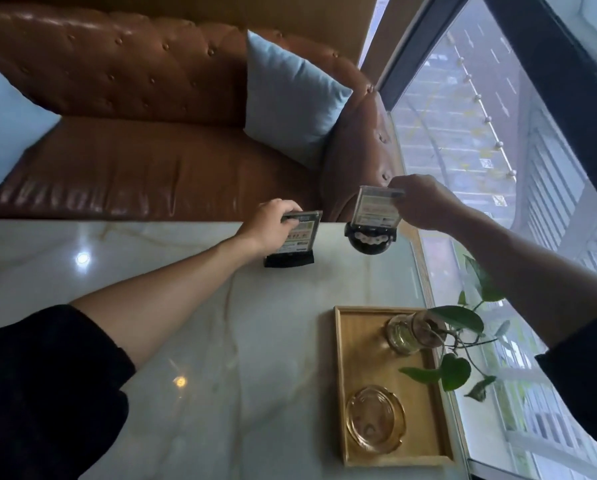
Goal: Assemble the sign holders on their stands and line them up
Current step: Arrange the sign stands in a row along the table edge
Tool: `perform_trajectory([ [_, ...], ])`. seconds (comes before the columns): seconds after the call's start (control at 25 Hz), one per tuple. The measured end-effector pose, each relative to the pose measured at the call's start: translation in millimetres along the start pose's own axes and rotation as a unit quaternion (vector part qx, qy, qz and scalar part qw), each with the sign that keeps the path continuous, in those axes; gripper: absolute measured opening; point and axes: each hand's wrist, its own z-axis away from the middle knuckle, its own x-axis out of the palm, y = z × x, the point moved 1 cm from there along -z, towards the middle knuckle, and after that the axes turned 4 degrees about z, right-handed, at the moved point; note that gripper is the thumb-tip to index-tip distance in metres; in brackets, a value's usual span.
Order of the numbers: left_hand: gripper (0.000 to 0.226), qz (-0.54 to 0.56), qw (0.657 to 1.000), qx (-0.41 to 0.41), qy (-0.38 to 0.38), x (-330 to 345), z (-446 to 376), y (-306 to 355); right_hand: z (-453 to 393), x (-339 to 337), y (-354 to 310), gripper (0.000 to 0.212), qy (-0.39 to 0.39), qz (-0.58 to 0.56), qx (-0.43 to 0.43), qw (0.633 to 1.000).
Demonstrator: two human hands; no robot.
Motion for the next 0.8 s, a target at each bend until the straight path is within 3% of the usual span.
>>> perform_trajectory([
  [0.32, 0.016, -0.011, 1.0, 0.005, 0.009, 43.9, -68.6, 24.2, -19.6, 32.1, 79.7, 0.026, 0.009, -0.067, 0.023, 0.997],
  [0.8, 0.017, -0.016, 0.999, 0.049, -0.011, 78.7, -94.7, 45.3, -27.3, 59.1, 113.0, 0.026, -0.02, -0.09, 0.018, 0.996],
])
